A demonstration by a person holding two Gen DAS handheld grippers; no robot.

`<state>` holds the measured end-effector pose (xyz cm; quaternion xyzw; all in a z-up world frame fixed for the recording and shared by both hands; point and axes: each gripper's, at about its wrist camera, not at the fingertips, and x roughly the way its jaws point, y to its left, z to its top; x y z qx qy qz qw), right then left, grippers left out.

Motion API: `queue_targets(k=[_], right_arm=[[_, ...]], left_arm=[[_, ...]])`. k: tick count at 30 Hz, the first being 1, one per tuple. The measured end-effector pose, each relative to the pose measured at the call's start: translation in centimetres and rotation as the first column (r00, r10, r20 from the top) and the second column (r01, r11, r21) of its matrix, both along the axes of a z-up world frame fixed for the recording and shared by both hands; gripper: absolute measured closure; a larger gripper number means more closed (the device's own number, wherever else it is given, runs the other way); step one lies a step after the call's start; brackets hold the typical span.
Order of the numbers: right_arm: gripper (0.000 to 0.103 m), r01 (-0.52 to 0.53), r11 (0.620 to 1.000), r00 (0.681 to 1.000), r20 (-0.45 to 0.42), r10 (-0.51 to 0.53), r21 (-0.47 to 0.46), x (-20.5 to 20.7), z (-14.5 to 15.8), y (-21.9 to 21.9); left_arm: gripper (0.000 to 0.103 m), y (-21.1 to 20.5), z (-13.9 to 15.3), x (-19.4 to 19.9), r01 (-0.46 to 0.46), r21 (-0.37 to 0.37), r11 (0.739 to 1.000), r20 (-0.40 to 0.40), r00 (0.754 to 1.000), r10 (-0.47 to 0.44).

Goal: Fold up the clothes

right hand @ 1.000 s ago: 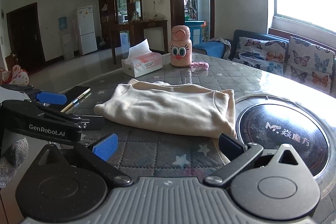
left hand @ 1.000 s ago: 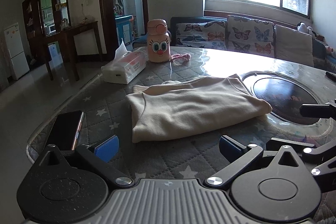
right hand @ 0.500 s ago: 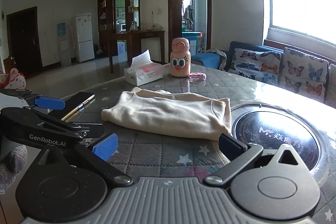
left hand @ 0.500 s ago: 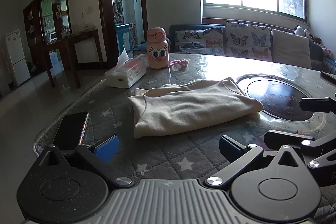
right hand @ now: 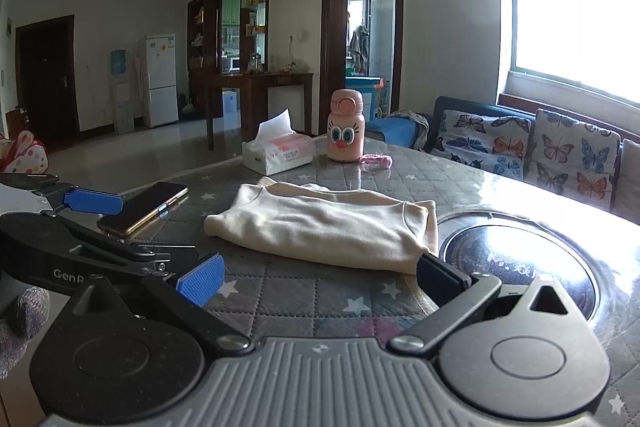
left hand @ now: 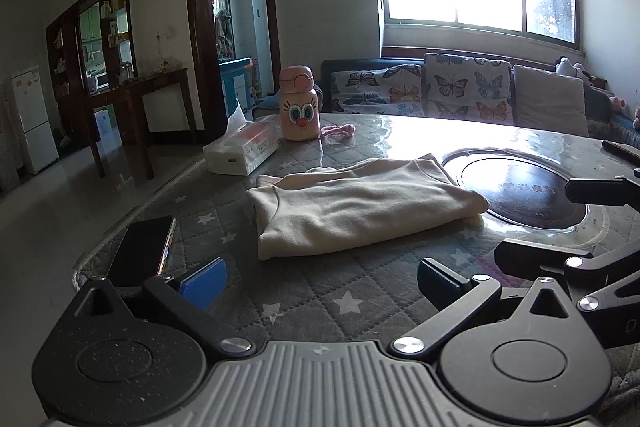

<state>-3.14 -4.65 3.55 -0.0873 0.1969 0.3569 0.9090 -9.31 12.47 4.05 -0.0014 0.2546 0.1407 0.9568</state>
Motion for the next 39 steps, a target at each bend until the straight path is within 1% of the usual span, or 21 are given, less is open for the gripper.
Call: queue_targets(k=[9,18,31,39], right_arm=[[0.000,-0.004,1.000,0.999,0.036,0.004,0.000,-1.2,0.5,-0.2],[0.000,-0.018,1.000,0.998,0.062,0.019,-0.013,-1.8,1.0,0.1],[0.000,-0.047,0.998,0.997,0.066,0.049,-0.039,-1.7,1.0,1.4],[0.000,-0.062,0.997,0.997,0.048,0.065,-0.046,-1.1,0.8,1.7]], left_arm=[[0.000,-0.5,0.3,-1.0,0.004,0.003,1.000,0.025,1.000,-0.004],[0.000,0.0,0.4,-1.7,-0.011,-0.006,1.000,0.045,0.999,0.011],[0.000,0.9,0.3,-1.9,-0.041,-0.022,0.999,0.046,0.998,0.042],[0.000,1.2,0.2,-1.5,-0.056,-0.029,0.998,0.034,0.998,0.057]])
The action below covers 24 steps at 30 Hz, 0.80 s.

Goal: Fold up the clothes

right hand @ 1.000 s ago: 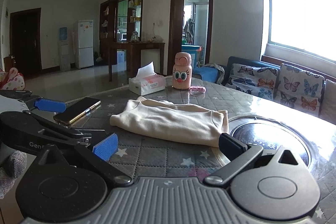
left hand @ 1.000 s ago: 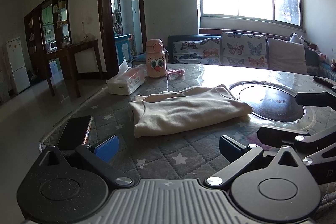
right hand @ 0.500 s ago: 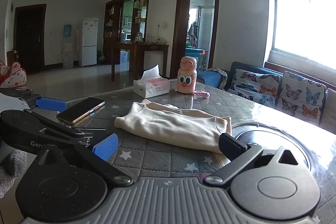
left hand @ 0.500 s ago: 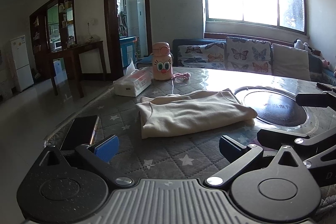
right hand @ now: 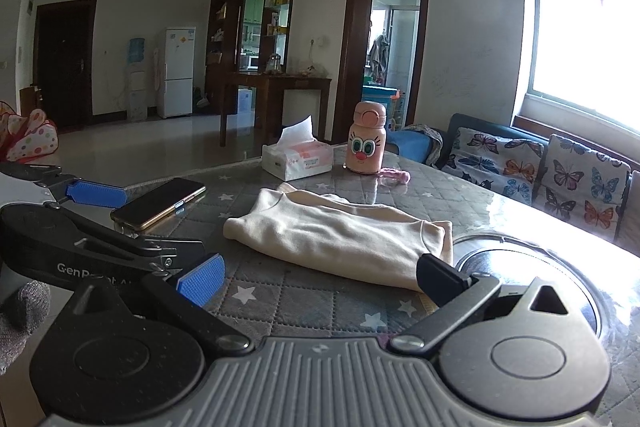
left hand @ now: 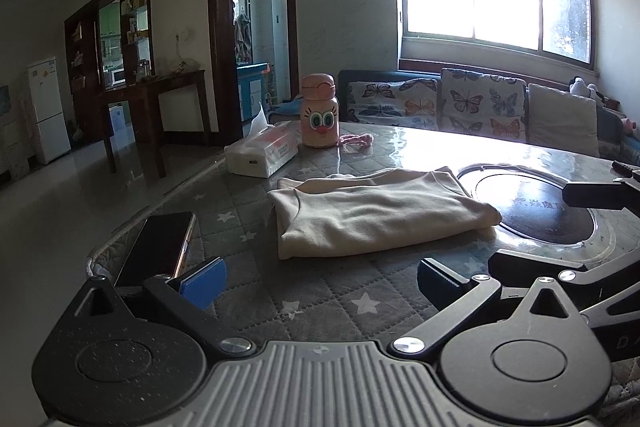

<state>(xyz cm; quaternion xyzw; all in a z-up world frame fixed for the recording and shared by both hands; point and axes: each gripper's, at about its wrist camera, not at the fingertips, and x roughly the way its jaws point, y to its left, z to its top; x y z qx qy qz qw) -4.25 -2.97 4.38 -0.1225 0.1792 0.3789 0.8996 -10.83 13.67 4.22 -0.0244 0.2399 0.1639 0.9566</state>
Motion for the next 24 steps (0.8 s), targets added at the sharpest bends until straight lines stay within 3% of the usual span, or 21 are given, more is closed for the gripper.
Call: queue_targets(k=[24], right_arm=[[0.000,-0.011,1.000,0.990,-0.139,0.009,-0.017,5.3,-3.0,1.3]], left_arm=[[0.000,1.2,-2.0,5.0,-0.013,0.000,1.000,-0.119,0.993,0.013]])
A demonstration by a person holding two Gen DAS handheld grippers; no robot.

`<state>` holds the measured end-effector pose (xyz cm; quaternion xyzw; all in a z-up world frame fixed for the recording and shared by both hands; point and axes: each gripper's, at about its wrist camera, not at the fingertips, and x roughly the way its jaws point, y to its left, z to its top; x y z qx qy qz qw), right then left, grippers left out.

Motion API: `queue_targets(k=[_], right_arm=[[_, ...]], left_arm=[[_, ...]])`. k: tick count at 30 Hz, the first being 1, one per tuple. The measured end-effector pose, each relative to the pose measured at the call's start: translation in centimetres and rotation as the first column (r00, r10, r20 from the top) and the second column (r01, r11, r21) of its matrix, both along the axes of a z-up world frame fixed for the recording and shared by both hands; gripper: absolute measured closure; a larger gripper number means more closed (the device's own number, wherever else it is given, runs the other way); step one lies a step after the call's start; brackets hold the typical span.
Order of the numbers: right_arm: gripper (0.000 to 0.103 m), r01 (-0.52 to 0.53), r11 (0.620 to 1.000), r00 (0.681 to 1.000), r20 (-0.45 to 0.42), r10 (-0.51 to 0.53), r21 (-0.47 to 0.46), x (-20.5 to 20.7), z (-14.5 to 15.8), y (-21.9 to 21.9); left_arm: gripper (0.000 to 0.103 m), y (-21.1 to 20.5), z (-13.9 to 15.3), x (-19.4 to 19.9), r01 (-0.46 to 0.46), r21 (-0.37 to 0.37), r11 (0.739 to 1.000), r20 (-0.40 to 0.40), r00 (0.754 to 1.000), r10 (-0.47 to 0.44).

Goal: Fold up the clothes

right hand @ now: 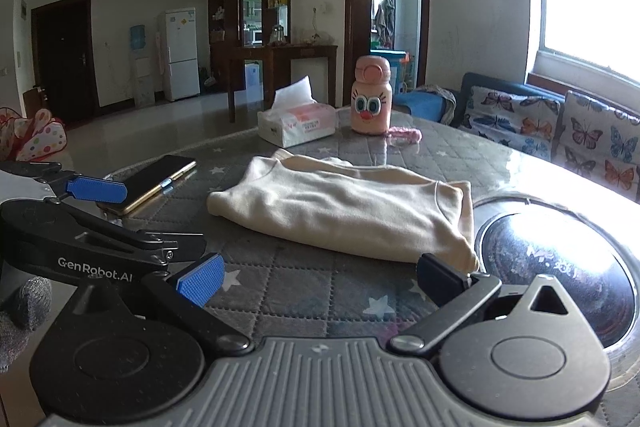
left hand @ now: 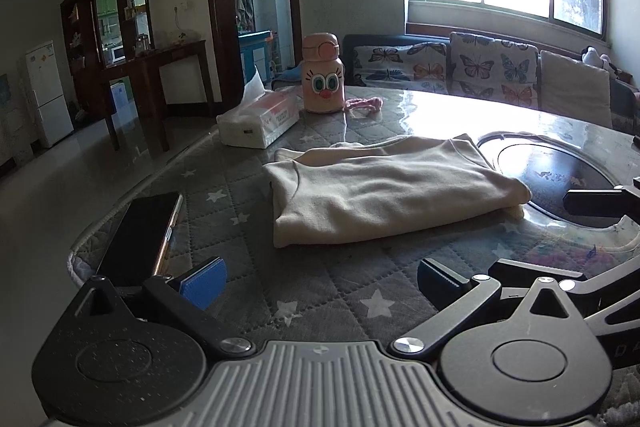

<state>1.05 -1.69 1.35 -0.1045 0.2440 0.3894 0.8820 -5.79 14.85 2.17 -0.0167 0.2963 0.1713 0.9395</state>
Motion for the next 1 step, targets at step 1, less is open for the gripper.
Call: queue_targets(k=[1], right_arm=[[0.000,0.002,1.000,1.000,-0.008,-0.002,-0.003,0.32,-0.21,0.10]], left_arm=[[0.000,0.09,-0.11,0.30,0.001,0.000,1.000,-0.005,1.000,-0.001]])
